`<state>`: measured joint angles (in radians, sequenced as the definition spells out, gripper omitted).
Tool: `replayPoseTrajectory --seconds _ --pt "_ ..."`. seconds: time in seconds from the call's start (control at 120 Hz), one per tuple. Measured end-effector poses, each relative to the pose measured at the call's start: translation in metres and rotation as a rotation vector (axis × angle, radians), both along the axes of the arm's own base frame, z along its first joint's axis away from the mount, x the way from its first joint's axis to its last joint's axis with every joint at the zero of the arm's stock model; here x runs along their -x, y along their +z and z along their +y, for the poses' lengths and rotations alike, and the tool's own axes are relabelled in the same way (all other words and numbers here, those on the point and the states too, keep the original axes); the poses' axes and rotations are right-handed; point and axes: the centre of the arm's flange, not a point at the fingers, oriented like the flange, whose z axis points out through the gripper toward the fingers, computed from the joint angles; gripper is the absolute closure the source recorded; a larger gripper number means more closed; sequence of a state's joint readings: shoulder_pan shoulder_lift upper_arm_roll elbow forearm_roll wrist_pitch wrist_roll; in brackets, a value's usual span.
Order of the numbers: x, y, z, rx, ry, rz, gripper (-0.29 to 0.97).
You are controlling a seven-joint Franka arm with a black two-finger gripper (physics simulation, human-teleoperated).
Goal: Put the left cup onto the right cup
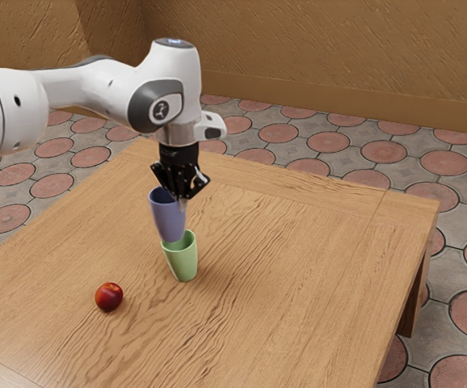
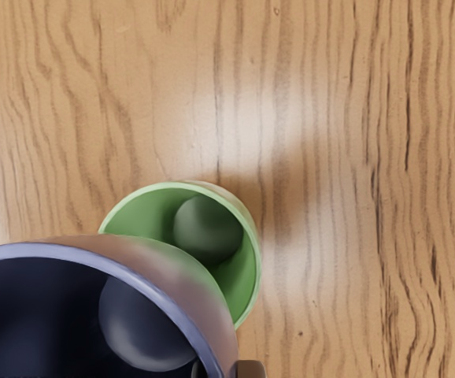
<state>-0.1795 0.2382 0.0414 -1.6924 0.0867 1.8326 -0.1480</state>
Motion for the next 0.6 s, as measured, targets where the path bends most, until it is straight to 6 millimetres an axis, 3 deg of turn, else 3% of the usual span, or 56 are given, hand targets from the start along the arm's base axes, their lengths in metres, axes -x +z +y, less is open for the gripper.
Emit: replayPoseTrajectory --seconds 0.6 --pt "-0.009 -0.018 -0.007 -0.009 0.015 0.012 0.79"
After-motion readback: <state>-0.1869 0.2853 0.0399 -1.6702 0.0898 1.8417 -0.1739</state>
